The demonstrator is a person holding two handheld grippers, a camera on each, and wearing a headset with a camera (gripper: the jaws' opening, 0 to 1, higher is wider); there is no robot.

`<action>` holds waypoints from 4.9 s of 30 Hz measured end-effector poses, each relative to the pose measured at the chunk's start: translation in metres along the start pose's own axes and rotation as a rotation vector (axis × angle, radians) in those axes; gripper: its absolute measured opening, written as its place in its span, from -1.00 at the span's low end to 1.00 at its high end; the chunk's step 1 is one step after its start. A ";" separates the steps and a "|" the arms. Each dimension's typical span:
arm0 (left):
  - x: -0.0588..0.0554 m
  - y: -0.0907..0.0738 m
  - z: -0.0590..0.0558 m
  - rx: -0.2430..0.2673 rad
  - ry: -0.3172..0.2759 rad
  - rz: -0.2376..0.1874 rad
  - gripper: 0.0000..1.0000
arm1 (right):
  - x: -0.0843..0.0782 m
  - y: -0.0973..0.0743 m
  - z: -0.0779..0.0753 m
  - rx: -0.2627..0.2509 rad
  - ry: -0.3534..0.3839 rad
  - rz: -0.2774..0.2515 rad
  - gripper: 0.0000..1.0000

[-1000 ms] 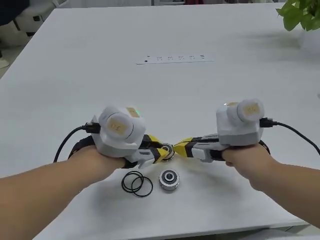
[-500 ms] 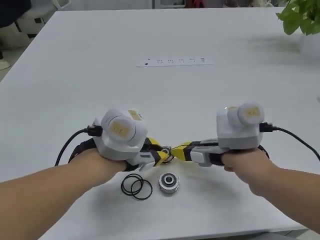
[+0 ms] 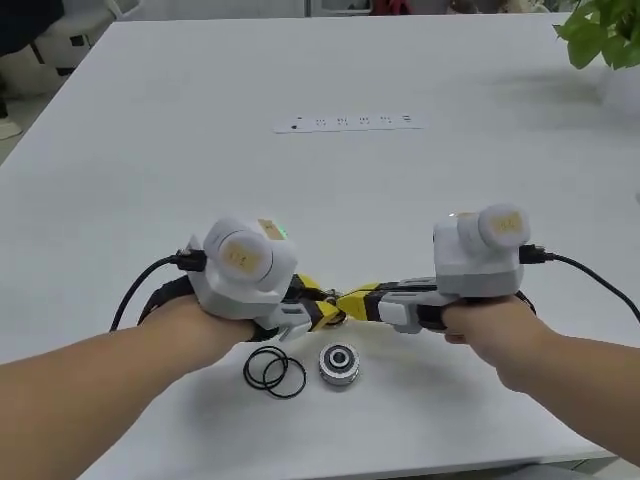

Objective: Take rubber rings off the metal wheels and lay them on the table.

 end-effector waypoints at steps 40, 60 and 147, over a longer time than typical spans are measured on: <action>0.009 -0.038 -0.013 -0.074 -0.033 -0.122 -0.20 | -0.001 -0.005 -0.002 0.014 0.028 -0.007 -1.00; 0.018 -0.081 -0.029 -0.082 0.008 -0.192 0.14 | 0.010 -0.010 0.009 0.059 0.023 -0.028 -1.00; -0.025 -0.131 -0.039 0.000 -0.014 -0.163 0.21 | 0.011 -0.013 0.059 0.180 -0.180 0.016 -0.37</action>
Point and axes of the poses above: the centre of the closed fingertips' face, and the gripper's own axes: y roughly forward along the fingers, z roughly to its left, x roughly out of its top, the point moved 1 cm from there along -y, roughly backward along the fingers, and after that the axes turned 10 degrees about -x, right-handed, at the moved point
